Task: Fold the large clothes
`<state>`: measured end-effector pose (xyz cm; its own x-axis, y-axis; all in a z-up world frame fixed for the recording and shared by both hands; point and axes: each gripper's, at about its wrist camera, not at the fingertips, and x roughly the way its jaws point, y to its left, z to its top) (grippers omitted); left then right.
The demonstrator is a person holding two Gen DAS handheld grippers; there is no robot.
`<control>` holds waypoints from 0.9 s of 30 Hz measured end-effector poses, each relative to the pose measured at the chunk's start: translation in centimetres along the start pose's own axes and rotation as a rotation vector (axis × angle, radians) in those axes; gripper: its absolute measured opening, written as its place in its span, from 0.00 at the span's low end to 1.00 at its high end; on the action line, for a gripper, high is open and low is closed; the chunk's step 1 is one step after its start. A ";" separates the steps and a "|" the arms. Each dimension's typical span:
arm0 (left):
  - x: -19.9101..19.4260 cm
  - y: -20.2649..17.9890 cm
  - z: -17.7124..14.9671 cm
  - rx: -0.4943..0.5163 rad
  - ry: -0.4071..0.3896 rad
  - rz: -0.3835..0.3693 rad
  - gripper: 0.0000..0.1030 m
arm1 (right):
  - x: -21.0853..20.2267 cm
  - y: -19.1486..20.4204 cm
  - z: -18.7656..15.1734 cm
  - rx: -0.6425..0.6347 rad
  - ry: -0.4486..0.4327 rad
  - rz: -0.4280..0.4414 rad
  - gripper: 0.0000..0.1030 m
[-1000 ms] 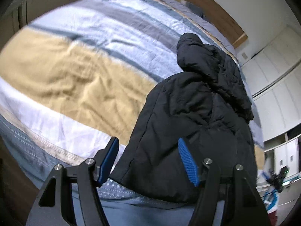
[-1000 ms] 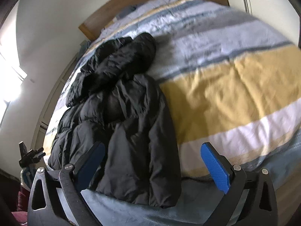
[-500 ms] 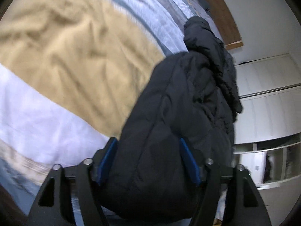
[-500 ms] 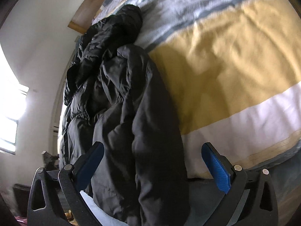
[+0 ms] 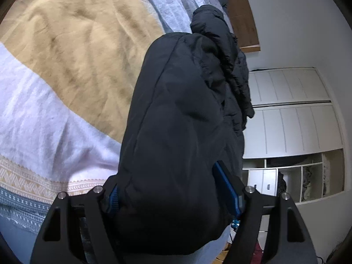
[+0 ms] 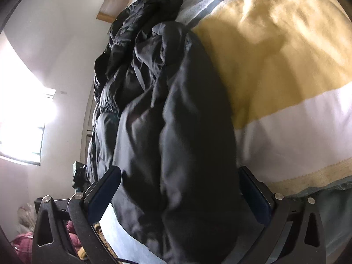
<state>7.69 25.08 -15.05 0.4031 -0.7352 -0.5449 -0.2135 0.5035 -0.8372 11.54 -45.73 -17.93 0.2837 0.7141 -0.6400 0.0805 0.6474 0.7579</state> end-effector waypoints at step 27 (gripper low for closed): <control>1.7 -4.7 -3.4 0.101 -0.076 0.159 0.19 | 1.8 3.4 -2.2 -0.119 -0.006 0.055 0.21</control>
<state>6.36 19.85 -12.19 0.4385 -0.6082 -0.6617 -0.1910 0.6564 -0.7298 10.18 -41.64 -16.73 0.2898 0.7483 -0.5966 -0.0491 0.6342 0.7716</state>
